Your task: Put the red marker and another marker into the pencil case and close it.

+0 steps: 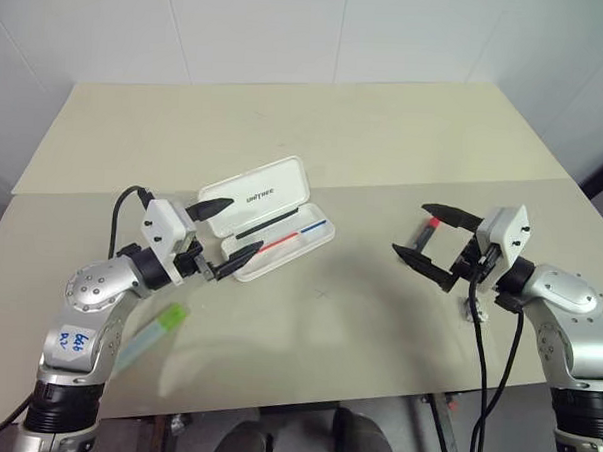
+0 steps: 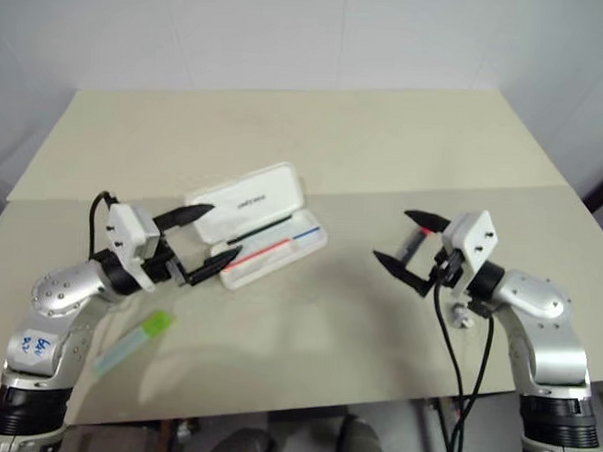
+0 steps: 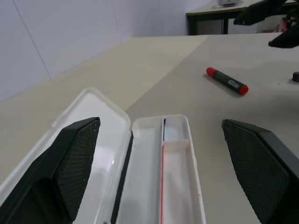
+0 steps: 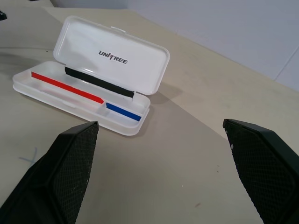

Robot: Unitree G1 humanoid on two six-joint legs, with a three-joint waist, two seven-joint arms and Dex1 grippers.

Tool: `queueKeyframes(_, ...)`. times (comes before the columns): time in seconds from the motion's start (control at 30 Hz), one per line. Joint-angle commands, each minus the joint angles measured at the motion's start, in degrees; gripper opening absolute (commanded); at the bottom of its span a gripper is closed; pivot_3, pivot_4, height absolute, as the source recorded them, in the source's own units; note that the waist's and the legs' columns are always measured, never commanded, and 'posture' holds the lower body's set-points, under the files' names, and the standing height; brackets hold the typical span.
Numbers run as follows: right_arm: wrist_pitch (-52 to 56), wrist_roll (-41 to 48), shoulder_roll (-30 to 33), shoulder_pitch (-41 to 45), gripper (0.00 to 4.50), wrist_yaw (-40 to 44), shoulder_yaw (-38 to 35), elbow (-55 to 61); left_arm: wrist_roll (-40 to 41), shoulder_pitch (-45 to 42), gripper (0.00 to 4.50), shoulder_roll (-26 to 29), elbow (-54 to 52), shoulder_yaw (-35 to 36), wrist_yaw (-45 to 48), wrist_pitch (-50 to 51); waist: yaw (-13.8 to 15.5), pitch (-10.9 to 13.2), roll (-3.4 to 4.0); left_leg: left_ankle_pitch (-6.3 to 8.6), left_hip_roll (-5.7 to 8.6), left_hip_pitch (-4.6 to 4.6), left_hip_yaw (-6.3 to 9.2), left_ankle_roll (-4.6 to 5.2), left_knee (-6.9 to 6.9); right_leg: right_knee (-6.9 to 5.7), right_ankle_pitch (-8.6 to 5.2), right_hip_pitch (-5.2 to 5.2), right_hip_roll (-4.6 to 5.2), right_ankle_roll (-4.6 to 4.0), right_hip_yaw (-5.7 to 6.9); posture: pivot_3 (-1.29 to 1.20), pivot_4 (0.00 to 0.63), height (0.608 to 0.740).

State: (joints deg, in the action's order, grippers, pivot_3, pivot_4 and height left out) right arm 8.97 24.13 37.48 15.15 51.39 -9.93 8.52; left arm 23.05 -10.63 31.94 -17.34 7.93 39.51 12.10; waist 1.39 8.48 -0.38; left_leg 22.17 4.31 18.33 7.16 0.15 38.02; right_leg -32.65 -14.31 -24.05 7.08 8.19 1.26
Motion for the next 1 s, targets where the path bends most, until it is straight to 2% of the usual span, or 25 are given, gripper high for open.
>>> queueKeyframes(0.03, 0.7, 1.3, 1.0, 1.2, 4.50, -0.5, -1.6, 2.9, 0.7, -0.6, 4.46, 0.7, -2.2, 0.5, 0.5, 0.2, 0.1, 0.0, 0.00, 0.00, 0.00, 0.00, 0.00, 0.00, 0.00, -0.01, 0.00, 0.00, 0.00, 0.00, 0.00, 0.00, 0.150, 0.740)
queueKeyframes(0.4, 2.8, 1.9, -0.6, -0.1, 4.50, -1.9, -0.2, 6.8, 0.5, -0.2, 4.46, 2.3, -0.6, 0.3, 4.1, 0.4, 0.0, 0.0, 0.00, 0.00, 0.01, 0.00, 0.00, 0.00, 0.00, 0.00, 0.00, 0.00, 0.01, 0.00, 0.00, 0.00, 0.150, 0.740)
queueKeyframes(0.6, 1.4, 0.7, -2.5, 1.9, 4.50, -1.7, 2.0, 5.0, -0.4, -1.2, 4.46, 3.6, 1.3, -0.1, 6.6, -0.1, -0.1, 0.0, 0.00, 0.00, 0.01, 0.00, 0.00, 0.00, 0.00, 0.00, 0.00, 0.00, 0.01, 0.00, 0.00, 0.00, 0.150, 0.740)
queueKeyframes(0.7, 0.7, 0.1, -3.8, 2.3, 4.50, -2.1, 3.3, 4.8, -1.2, -0.8, 3.86, 4.4, 3.1, -0.8, 8.4, -1.0, -0.1, 0.0, 0.00, 0.00, 0.00, -0.02, -0.01, 0.00, 0.00, -0.01, 0.00, 0.00, 0.00, 0.00, 0.00, 0.00, 0.150, 0.740)
queueKeyframes(0.83, 1.0, 0.3, -4.5, 3.5, 4.50, -1.3, 4.6, 5.6, -3.6, -3.3, 2.55, 3.1, 2.8, -3.4, 5.5, 1.2, 0.2, 0.0, 0.00, 0.00, 0.03, 0.02, 0.05, 0.00, 0.02, -0.02, 0.00, 0.00, 0.01, 0.00, 0.02, 0.00, 0.150, 0.740)
queueKeyframes(1.0, 0.9, 0.5, -4.8, 4.8, 4.50, -1.1, 5.1, 5.4, -6.9, -3.8, 2.55, 2.1, 2.0, -9.1, 4.4, 4.4, -0.1, 0.0, 0.01, 0.00, 0.04, 0.00, 0.03, 0.00, -0.02, -0.03, 0.01, -0.01, 0.02, -0.01, 0.02, 0.00, 0.150, 0.740)
